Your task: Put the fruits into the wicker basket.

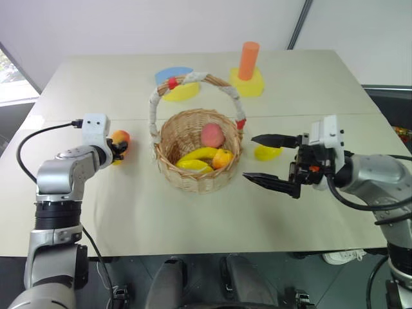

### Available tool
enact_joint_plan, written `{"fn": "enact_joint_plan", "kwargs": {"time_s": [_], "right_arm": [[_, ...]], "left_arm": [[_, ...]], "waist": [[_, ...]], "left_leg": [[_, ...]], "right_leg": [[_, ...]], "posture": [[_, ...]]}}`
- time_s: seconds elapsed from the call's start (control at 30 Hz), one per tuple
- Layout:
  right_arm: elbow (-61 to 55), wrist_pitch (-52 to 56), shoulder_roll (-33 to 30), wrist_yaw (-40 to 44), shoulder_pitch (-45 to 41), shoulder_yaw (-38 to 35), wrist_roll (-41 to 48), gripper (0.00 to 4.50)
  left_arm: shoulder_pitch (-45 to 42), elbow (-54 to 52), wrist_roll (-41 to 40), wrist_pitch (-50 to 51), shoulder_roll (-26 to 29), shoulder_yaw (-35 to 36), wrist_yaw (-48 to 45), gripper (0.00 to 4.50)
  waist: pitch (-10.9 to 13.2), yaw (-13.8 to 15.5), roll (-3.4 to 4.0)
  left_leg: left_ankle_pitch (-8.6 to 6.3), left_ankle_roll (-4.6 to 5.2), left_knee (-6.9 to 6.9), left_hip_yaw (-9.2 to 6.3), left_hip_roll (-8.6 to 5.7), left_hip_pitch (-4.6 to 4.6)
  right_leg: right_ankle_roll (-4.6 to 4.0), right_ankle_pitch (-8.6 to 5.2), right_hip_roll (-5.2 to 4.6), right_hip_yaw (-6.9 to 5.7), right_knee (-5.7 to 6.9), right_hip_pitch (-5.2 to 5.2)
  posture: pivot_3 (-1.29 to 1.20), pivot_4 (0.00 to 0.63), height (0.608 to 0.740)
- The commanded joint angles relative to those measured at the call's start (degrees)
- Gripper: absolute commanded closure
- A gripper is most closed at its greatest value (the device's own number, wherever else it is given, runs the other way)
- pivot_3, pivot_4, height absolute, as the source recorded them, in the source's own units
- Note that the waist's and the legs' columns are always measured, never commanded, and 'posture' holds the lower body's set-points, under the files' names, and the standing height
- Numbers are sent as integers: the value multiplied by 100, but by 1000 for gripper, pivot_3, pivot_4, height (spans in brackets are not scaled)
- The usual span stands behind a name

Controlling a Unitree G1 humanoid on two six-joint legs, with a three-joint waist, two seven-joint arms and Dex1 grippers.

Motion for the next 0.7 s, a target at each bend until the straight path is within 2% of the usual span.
{"fn": "enact_joint_plan", "kwargs": {"time_s": [0.03, 0.23, 0.3, 0.37, 0.47, 0.53, 0.6, 0.7], "right_arm": [[-101, -108, 21, -19, -105, -99, 109, 0], [17, -155, -33, 33, -85, -227, 81, 0], [305, -264, -63, 129, -187, -210, -54, 0], [555, -370, -84, 210, -295, -172, -163, 0], [802, -498, -98, 301, -407, -107, -284, 0], [932, -554, -99, 341, -459, -89, -347, 0], [1024, -600, -120, 354, -449, -95, -417, 0], [1087, -632, -115, 323, -412, -119, -485, 0]], "left_arm": [[178, -446, 61, -169, 233, 237, -115, 2680], [1003, -1931, -960, -483, 603, 1367, -1239, 2680], [1819, -3184, -2200, 104, 1131, 1928, -2406, 2680], [2247, -3936, -3078, 576, 1481, 2063, -2918, 2680], [2095, -4364, -3432, 593, 1568, 1687, -2712, 2680], [1391, -4363, -3522, 736, 1221, 1150, -2082, 2680], [692, -4284, -3142, 728, 878, 355, -1572, 2680], [91, -4028, -2508, 633, 665, -562, -1172, 2680]], "waist": [[0, -11, 0], [0, 2, 0], [-1, -22, -3], [-1, -23, -3], [-2, 78, 16], [-2, 147, 17], [-3, 154, 12], [-4, 97, 10]], "left_leg": [[0, 0, 0, 0, 0, 0], [3, -6, 8, -3, 3, -40], [3, -6, 15, -3, 3, -55], [4, -8, 19, 4, 0, -59], [2, -3, 35, -1, -3, -59], [2, -4, 53, -3, 4, -58], [3, -3, 75, -11, 7, -56], [0, 3, 84, 1, 3, -55]], "right_leg": [[0, 0, 0, 0, 0, 0], [-1, 0, 0, -2, 6, -39], [-1, 0, -3, -3, 6, -49], [-1, 1, -9, -1, 3, -51], [-1, 1, -24, -18, 3, -35], [3, 3, -20, -29, 6, -20], [11, 9, -12, -40, 8, -1], [27, 20, -12, -27, 1, 7]], "posture": [[0, 150, 740], [0, 150, 740], [0, 150, 740], [0, 150, 740], [0, 150, 740], [0, 150, 740], [0, 150, 740], [0, 150, 740]]}}
